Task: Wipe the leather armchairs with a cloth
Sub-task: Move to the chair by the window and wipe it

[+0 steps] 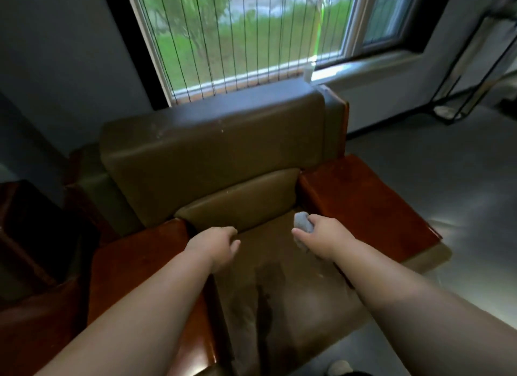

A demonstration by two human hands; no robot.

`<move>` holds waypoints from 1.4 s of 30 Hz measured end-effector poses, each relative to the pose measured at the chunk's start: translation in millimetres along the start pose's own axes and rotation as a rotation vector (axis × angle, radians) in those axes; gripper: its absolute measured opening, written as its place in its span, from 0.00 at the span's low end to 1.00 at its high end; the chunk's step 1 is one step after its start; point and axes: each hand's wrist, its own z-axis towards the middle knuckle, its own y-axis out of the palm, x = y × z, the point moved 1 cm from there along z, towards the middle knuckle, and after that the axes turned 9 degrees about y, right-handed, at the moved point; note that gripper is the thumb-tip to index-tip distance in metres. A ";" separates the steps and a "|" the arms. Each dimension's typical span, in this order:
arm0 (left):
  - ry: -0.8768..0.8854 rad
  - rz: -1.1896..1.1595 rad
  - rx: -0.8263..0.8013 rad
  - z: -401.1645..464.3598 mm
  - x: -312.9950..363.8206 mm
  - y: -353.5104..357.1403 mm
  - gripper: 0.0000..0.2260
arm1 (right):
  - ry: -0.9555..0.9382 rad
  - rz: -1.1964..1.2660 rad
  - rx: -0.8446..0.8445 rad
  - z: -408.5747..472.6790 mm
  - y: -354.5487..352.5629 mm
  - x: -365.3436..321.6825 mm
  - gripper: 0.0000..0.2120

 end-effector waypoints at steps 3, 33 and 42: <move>-0.030 -0.014 0.059 3.9 1.5 -36.0 0.23 | -0.076 -0.021 0.001 10.2 -24.9 -13.5 0.29; -0.349 -0.165 0.390 25.4 4.1 -177.8 0.22 | -0.562 -0.280 -0.019 132.6 -152.1 -155.4 0.32; -0.368 -0.106 0.391 59.1 -96.7 -175.5 0.22 | -0.605 -0.279 -0.021 174.5 -104.4 -247.4 0.30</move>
